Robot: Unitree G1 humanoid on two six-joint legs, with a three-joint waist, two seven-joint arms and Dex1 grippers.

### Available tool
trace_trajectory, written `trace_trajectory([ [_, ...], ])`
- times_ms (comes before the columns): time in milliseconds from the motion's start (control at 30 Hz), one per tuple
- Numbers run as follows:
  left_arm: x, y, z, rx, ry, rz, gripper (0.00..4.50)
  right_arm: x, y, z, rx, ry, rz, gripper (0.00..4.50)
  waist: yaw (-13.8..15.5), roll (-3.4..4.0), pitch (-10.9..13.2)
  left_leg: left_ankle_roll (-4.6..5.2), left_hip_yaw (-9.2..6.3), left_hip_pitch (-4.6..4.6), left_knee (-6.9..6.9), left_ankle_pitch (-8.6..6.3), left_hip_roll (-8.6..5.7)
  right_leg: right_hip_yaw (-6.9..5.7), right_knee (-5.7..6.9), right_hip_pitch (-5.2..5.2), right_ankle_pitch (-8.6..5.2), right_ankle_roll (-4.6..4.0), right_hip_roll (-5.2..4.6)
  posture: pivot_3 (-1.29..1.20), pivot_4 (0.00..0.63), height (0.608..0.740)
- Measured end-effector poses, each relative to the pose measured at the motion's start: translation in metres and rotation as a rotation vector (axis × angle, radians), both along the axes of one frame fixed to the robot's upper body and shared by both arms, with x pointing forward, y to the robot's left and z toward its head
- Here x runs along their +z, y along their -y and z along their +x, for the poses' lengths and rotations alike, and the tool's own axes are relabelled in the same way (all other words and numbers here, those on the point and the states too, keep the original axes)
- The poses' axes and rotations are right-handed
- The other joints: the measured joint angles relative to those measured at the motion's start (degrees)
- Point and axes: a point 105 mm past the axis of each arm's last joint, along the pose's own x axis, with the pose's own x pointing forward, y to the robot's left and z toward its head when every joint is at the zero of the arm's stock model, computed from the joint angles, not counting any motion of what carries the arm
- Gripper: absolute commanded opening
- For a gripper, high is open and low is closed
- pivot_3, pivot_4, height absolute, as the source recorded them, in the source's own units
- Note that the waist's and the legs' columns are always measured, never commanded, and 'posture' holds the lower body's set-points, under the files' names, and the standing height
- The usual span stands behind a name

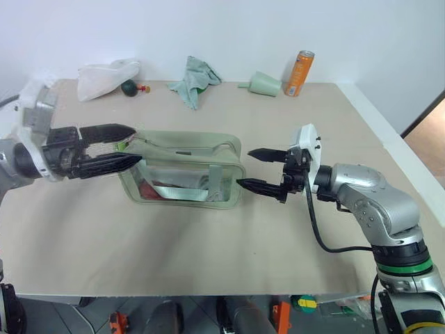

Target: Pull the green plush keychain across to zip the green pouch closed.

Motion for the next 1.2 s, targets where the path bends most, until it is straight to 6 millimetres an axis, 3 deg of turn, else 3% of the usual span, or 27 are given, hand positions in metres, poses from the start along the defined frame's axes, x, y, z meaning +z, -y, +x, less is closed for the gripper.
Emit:
trace_trajectory([
  [100,0.007,0.012,-0.021,-0.058,0.008,-0.025,4.13,-0.005,-0.007,0.002,0.032,-0.005,-0.018,4.5,-0.18,0.0,0.0,0.0,-0.01,0.06,-0.02,0.0,0.07,0.02,0.02,0.0,0.0,0.0,0.08,0.0,0.15,0.74],
  [200,0.003,0.012,-0.031,-0.054,-0.008,-0.033,4.13,-0.007,-0.008,0.004,0.042,-0.008,-0.027,4.5,-0.26,0.02,0.01,0.0,0.0,0.15,-0.08,0.0,0.12,0.01,0.05,0.01,-0.01,-0.02,0.14,0.0,0.15,0.74],
  [433,-0.023,-0.011,-0.036,0.118,-0.12,-0.098,4.13,-0.008,-0.014,0.005,0.074,-0.003,-0.022,4.5,-0.12,0.02,0.01,-0.06,-0.12,0.19,-0.07,0.04,0.21,-0.15,0.11,0.05,-0.03,-0.09,0.21,0.0,0.15,0.74],
  [467,-0.025,-0.012,-0.036,0.129,-0.129,-0.109,4.17,-0.009,-0.014,0.005,0.075,-0.005,-0.021,3.95,-0.11,0.02,0.01,-0.07,-0.13,0.18,-0.06,0.05,0.2,-0.15,0.11,0.05,-0.03,-0.09,0.19,0.0,0.15,0.74],
  [833,-0.045,-0.026,-0.035,0.265,-0.175,-0.165,4.17,0.002,-0.023,0.01,0.111,0.029,0.015,0.14,-0.1,0.02,0.01,-0.07,-0.04,0.16,-0.06,0.04,0.14,-0.07,0.09,0.03,-0.03,-0.11,0.12,0.0,0.15,0.74],
  [1000,-0.045,-0.047,-0.029,0.346,-0.179,-0.259,4.17,0.001,-0.024,0.009,0.126,0.026,0.013,0.04,-0.11,0.02,0.01,-0.07,-0.04,0.17,-0.06,0.04,0.16,-0.09,0.09,0.02,-0.03,-0.11,0.14,0.0,0.15,0.74],
  [1200,-0.038,-0.094,0.002,0.554,-0.176,-0.421,4.17,0.001,-0.024,0.009,0.126,0.024,0.012,0.04,-0.05,0.02,0.01,-0.07,-0.09,0.18,-0.06,0.04,0.15,-0.15,0.09,0.04,-0.02,-0.12,0.15,0.0,0.15,0.74],
])
